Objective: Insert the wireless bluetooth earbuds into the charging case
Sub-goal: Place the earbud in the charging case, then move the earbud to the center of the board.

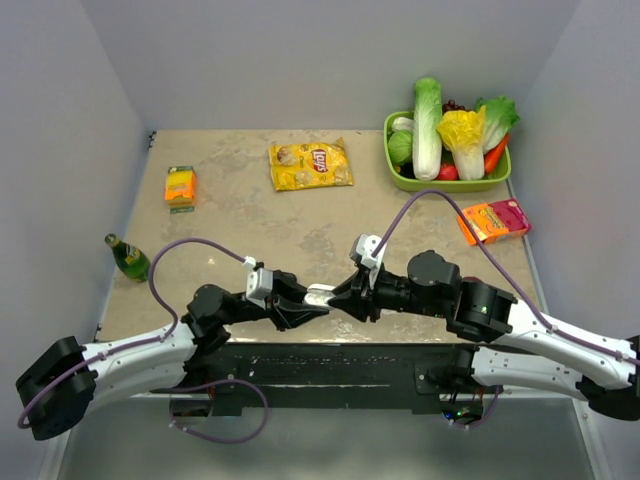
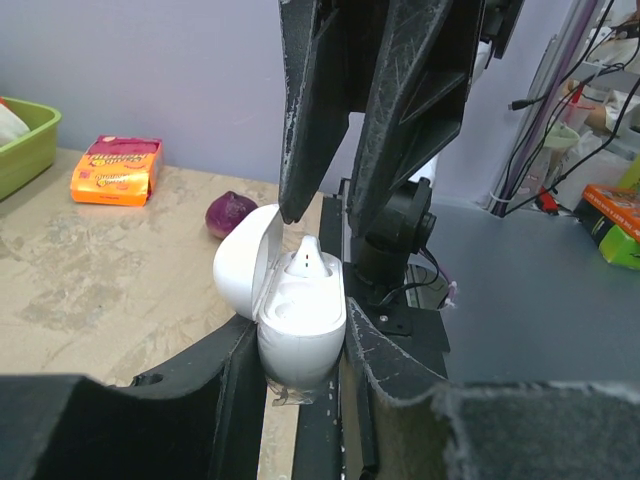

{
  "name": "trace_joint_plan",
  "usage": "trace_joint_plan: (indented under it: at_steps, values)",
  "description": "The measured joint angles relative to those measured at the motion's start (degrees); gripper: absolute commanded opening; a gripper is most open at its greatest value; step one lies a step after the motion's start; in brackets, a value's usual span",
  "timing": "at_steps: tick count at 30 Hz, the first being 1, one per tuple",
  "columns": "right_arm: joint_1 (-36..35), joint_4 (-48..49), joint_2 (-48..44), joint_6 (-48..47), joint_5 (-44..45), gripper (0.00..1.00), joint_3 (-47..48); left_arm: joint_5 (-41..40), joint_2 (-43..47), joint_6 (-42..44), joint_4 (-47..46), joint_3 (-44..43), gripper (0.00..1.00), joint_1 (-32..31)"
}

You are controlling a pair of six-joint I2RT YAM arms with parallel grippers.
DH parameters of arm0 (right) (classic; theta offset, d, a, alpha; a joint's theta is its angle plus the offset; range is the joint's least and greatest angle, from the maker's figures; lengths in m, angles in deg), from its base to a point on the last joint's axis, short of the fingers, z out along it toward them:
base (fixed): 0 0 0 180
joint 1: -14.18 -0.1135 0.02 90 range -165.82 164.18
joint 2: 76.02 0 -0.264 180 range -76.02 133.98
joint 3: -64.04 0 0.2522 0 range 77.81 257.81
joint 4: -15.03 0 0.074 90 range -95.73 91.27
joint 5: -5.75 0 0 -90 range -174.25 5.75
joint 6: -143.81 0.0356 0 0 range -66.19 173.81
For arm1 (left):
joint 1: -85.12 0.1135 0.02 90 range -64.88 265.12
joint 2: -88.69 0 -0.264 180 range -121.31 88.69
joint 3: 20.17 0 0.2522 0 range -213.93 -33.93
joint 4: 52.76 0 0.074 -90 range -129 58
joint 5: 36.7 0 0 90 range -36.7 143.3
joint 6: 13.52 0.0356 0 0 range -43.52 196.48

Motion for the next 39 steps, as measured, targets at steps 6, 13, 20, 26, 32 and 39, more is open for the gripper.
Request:
trace_joint_plan:
  at_steps: [6, 13, 20, 26, 32, 39]
  values:
    - [-0.02, -0.02, -3.13, 0.85, 1.25, 0.48, -0.04, -1.22, 1.05, 0.09, 0.35, 0.74, 0.00, 0.00]
    - [0.15, 3.61, -15.02, 3.21, 16.24, 0.56, -2.05, -3.56, 3.91, 0.52, 2.10, 1.51, 0.00, 0.00]
    - [0.28, 7.56, -6.67, 7.06, 21.92, 0.54, -9.81, -7.87, 10.75, 0.46, 6.60, 2.38, 0.00, 0.00]
    - [0.31, 14.45, 6.10, 8.83, 17.59, 0.52, -15.17, -13.92, 20.74, -0.13, 13.60, 5.14, 0.00, 0.00]
    - [0.42, 25.44, 19.61, 10.43, 11.02, 0.51, -16.00, -19.76, 30.45, -0.15, 19.43, 7.48, 0.00, 0.00]
    - [1.62, 33.94, 36.50, 12.15, 5.27, 0.45, -13.66, -21.40, 32.37, -0.11, 22.21, 7.48, 0.00, 0.00]
